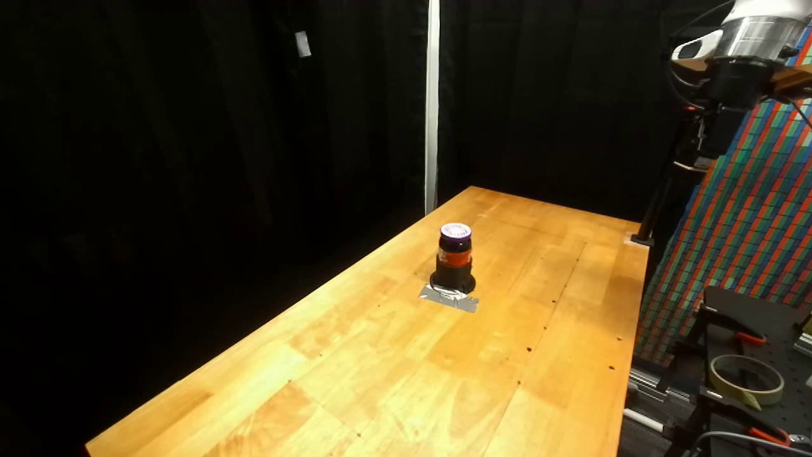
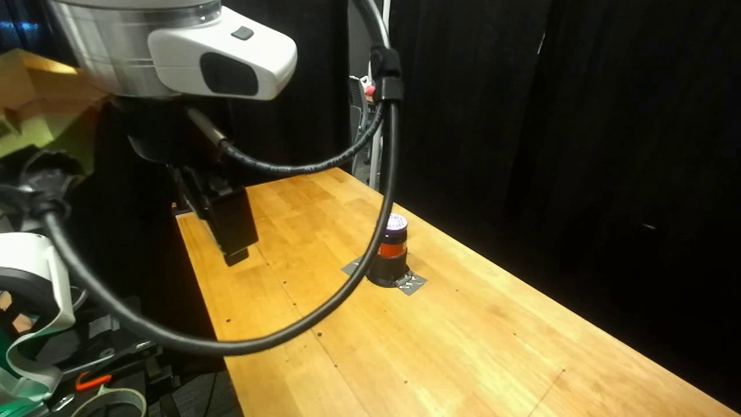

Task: Put the rubber band around the brown cup

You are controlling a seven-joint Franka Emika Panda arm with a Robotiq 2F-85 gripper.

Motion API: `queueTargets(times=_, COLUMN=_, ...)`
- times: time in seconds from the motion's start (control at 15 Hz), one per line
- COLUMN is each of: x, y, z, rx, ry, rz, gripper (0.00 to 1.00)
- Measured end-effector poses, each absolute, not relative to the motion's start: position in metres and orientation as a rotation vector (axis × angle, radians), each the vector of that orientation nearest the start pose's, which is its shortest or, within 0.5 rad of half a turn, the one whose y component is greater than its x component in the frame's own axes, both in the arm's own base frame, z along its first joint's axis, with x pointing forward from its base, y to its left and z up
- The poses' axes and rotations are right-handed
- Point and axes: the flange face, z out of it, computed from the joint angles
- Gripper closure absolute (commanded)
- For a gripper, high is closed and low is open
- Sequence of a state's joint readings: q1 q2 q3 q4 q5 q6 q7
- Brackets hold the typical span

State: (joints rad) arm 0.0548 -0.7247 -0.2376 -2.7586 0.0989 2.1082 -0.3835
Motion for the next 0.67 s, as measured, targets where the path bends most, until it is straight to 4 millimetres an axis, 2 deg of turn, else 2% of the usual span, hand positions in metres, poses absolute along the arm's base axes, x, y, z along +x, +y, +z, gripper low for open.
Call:
queueTargets(times=0.2, x=0.338, y=-0.025, z=0.432, rx=-2.966, ry=-0.292, rz=-0.157, gripper=0.0)
queueTargets(times=0.47, x=0.378, y=0.047, z=0.451, rx=-3.121, ry=-0.258, rz=-0.014, gripper=0.0)
queueTargets(times=0.67, x=0.418, y=0.09, z=0.448, rx=-3.183, ry=-0.256, rz=0.094, gripper=0.0)
